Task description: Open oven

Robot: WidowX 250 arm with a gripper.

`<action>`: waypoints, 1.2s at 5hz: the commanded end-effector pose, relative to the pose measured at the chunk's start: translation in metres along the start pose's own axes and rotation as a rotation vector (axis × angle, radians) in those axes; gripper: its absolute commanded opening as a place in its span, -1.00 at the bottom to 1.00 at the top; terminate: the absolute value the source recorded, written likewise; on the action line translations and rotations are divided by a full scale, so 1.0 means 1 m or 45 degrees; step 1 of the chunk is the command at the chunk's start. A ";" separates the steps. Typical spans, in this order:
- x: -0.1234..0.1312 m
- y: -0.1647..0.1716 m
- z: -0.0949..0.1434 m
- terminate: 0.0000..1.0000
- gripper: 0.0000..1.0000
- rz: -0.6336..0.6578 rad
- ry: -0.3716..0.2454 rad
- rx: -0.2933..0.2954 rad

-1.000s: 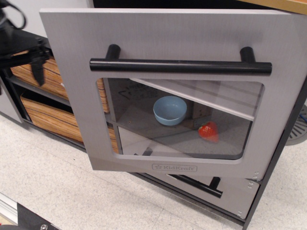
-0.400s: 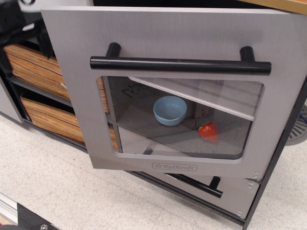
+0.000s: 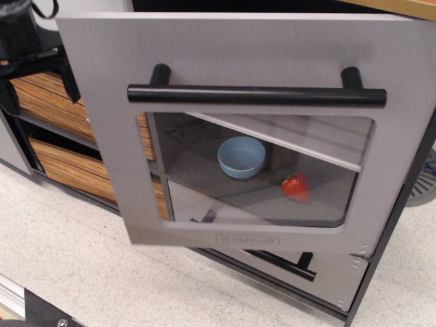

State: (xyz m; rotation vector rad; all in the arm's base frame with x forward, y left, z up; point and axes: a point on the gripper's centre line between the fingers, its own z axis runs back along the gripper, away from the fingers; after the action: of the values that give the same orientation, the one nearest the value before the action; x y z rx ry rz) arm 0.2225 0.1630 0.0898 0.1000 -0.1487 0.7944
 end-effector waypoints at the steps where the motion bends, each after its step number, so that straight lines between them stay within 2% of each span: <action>1: -0.025 0.023 0.018 -1.00 1.00 -0.296 -0.026 0.020; 2: -0.054 0.020 0.010 -1.00 1.00 -0.375 -0.008 0.009; 3: -0.098 -0.004 0.011 -1.00 1.00 -0.495 0.122 -0.017; 4: -0.138 -0.027 0.021 -1.00 1.00 -0.580 0.130 -0.091; 5: -0.156 -0.037 0.025 -1.00 1.00 -0.558 0.159 -0.113; 6: -0.156 -0.037 0.025 -1.00 1.00 -0.558 0.159 -0.113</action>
State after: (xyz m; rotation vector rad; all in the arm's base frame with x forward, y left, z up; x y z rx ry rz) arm 0.1384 0.0049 0.0727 -0.0015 -0.0279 0.3605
